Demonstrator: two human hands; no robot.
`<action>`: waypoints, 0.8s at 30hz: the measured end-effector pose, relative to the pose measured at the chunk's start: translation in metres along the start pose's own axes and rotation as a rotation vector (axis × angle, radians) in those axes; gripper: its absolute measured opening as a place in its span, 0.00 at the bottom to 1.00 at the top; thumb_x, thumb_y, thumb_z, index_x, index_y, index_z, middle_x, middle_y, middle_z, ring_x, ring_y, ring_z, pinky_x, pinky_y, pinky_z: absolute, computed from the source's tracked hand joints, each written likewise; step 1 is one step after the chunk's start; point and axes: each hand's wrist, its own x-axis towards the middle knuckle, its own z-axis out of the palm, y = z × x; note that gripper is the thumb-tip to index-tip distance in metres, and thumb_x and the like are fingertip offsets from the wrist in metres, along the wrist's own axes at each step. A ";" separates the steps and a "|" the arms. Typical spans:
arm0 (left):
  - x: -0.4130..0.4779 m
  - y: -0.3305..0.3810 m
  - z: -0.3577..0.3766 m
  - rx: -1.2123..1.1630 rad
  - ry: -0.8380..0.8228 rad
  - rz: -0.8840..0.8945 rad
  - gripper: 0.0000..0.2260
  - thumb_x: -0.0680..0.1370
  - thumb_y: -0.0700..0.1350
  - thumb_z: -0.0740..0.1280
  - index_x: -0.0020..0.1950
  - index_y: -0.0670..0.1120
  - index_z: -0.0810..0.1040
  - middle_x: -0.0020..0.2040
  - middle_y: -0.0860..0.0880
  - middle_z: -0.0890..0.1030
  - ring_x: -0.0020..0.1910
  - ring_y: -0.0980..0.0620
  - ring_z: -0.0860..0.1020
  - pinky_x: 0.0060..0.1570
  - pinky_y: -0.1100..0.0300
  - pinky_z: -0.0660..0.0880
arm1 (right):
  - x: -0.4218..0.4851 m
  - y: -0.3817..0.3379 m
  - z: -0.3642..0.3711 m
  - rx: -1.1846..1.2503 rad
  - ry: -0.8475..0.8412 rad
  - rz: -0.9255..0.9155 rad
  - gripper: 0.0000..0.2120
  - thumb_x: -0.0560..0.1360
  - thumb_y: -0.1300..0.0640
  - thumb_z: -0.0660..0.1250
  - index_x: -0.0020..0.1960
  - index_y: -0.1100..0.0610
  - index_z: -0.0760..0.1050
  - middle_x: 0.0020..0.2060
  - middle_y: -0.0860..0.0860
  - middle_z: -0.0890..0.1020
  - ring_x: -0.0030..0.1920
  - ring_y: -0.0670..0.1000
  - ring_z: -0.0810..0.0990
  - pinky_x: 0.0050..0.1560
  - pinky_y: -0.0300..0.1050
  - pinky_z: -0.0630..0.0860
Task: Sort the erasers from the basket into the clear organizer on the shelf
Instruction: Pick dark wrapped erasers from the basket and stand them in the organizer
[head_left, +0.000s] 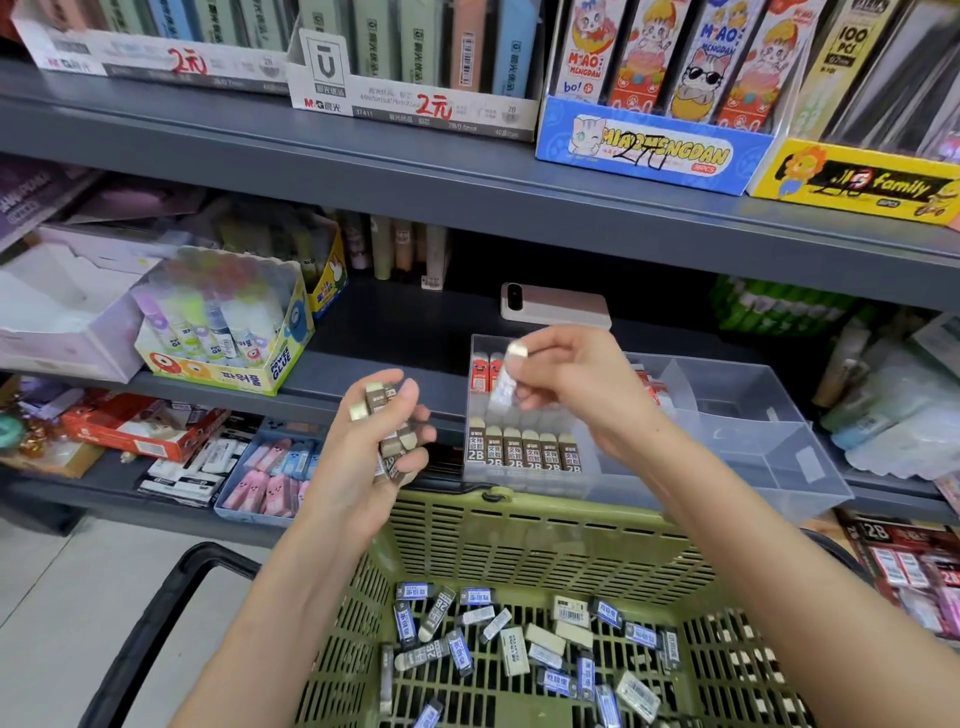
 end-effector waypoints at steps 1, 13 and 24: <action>0.001 -0.001 -0.001 -0.002 0.017 0.002 0.16 0.66 0.44 0.71 0.52 0.47 0.74 0.31 0.48 0.78 0.27 0.53 0.76 0.19 0.66 0.65 | 0.000 0.004 -0.003 -0.089 0.000 0.034 0.09 0.71 0.68 0.70 0.51 0.65 0.74 0.30 0.58 0.79 0.26 0.49 0.77 0.32 0.42 0.79; 0.000 0.000 0.000 -0.166 -0.008 -0.108 0.10 0.69 0.41 0.66 0.50 0.43 0.76 0.35 0.43 0.74 0.29 0.49 0.73 0.20 0.65 0.66 | -0.002 0.039 0.021 -0.667 -0.040 -0.027 0.10 0.72 0.58 0.71 0.53 0.58 0.80 0.32 0.42 0.73 0.34 0.43 0.75 0.45 0.42 0.74; -0.004 -0.005 0.005 0.026 -0.176 0.015 0.19 0.65 0.36 0.72 0.55 0.42 0.74 0.39 0.44 0.77 0.28 0.54 0.72 0.19 0.68 0.63 | -0.025 0.000 0.033 -0.240 -0.171 -0.152 0.06 0.78 0.52 0.62 0.49 0.50 0.78 0.32 0.46 0.78 0.28 0.42 0.74 0.28 0.33 0.70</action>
